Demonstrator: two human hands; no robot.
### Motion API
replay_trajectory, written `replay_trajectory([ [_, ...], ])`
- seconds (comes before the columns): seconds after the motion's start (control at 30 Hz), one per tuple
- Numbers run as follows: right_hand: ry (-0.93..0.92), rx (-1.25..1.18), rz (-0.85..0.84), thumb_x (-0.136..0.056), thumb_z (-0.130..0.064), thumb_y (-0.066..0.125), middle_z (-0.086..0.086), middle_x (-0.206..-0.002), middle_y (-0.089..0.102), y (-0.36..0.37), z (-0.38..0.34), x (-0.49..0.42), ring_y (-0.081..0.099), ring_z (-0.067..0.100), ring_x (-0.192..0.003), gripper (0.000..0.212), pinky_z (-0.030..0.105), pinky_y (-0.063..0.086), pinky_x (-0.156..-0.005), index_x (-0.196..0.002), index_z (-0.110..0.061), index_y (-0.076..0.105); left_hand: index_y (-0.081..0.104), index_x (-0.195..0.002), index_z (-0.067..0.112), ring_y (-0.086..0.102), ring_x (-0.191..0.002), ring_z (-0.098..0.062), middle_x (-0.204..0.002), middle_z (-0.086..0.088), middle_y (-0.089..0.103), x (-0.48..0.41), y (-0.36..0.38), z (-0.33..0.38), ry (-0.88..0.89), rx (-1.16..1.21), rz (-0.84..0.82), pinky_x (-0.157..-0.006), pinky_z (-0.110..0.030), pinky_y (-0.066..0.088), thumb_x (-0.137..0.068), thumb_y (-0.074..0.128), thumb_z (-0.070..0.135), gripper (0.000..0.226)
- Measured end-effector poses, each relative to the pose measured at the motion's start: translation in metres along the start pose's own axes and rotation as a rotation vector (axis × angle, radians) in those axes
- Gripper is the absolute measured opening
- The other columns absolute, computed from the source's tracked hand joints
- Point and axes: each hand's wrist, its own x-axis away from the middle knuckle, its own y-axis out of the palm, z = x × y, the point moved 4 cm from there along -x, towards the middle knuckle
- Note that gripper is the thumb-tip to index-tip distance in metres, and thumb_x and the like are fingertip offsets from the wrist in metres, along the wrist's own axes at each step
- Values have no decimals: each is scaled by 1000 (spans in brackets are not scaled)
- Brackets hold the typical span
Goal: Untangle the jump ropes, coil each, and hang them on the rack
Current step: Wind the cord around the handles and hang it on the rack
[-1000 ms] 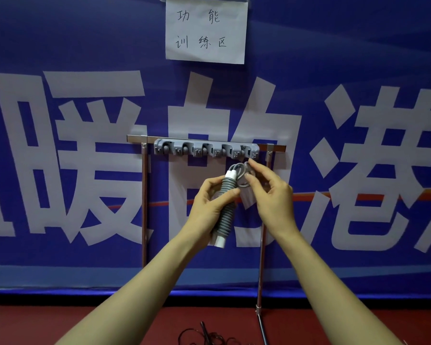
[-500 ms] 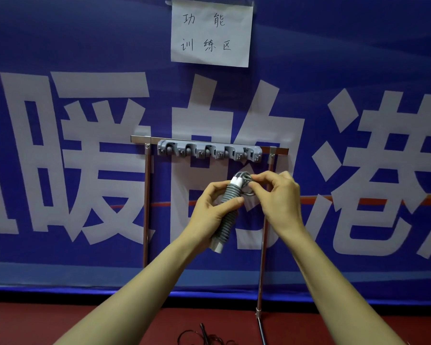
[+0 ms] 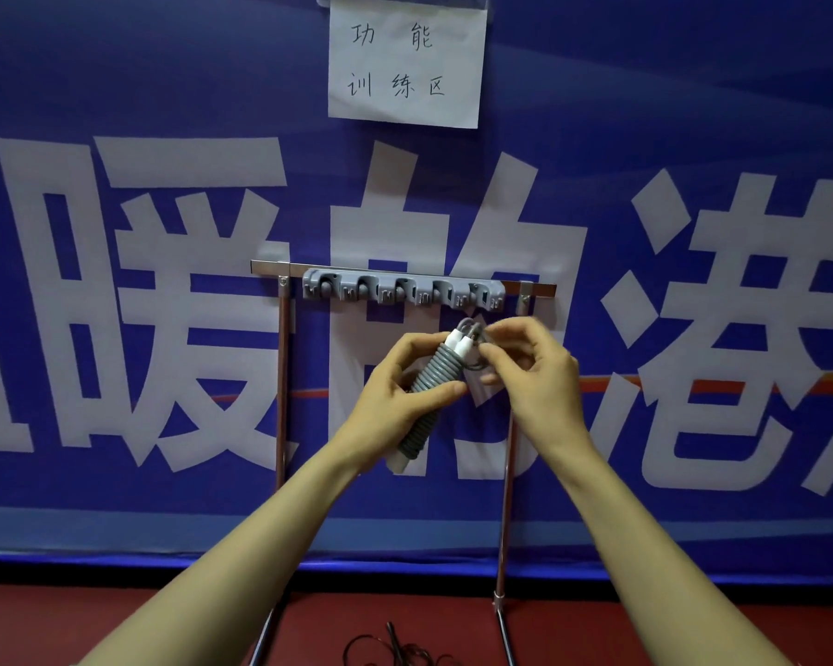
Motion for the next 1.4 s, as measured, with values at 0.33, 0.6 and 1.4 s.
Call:
replay_trajectory([
  [0.33, 259, -95, -325, -94, 1, 54, -1, -109, 67, 1, 11, -9, 67, 0, -87, 32, 14, 52, -68, -118, -18, 62, 57, -122, 21, 63, -92, -19, -113, 5, 63, 3, -5, -5, -16, -150, -128, -79, -28, 55, -84, 73, 9, 43],
  [0.6, 693, -386, -299, -95, -21, 59, 8, -86, 68, 10, 30, -12, 63, 15, -77, 21, 22, 50, -65, -96, -3, 69, 58, -119, 30, 63, -87, -16, -116, 11, 62, -2, -6, -8, -31, -356, -122, -72, -24, 54, -84, 74, 15, 42],
  [1.4, 847, -794, 95, -95, -3, 55, 6, -68, 61, 37, 77, -27, 60, 14, -65, 16, 29, 56, -63, -81, -2, 62, 45, -123, 29, 62, -89, -12, -117, 5, 58, 17, -22, -63, -182, -428, -84, -73, -22, 53, -86, 72, 20, 47],
])
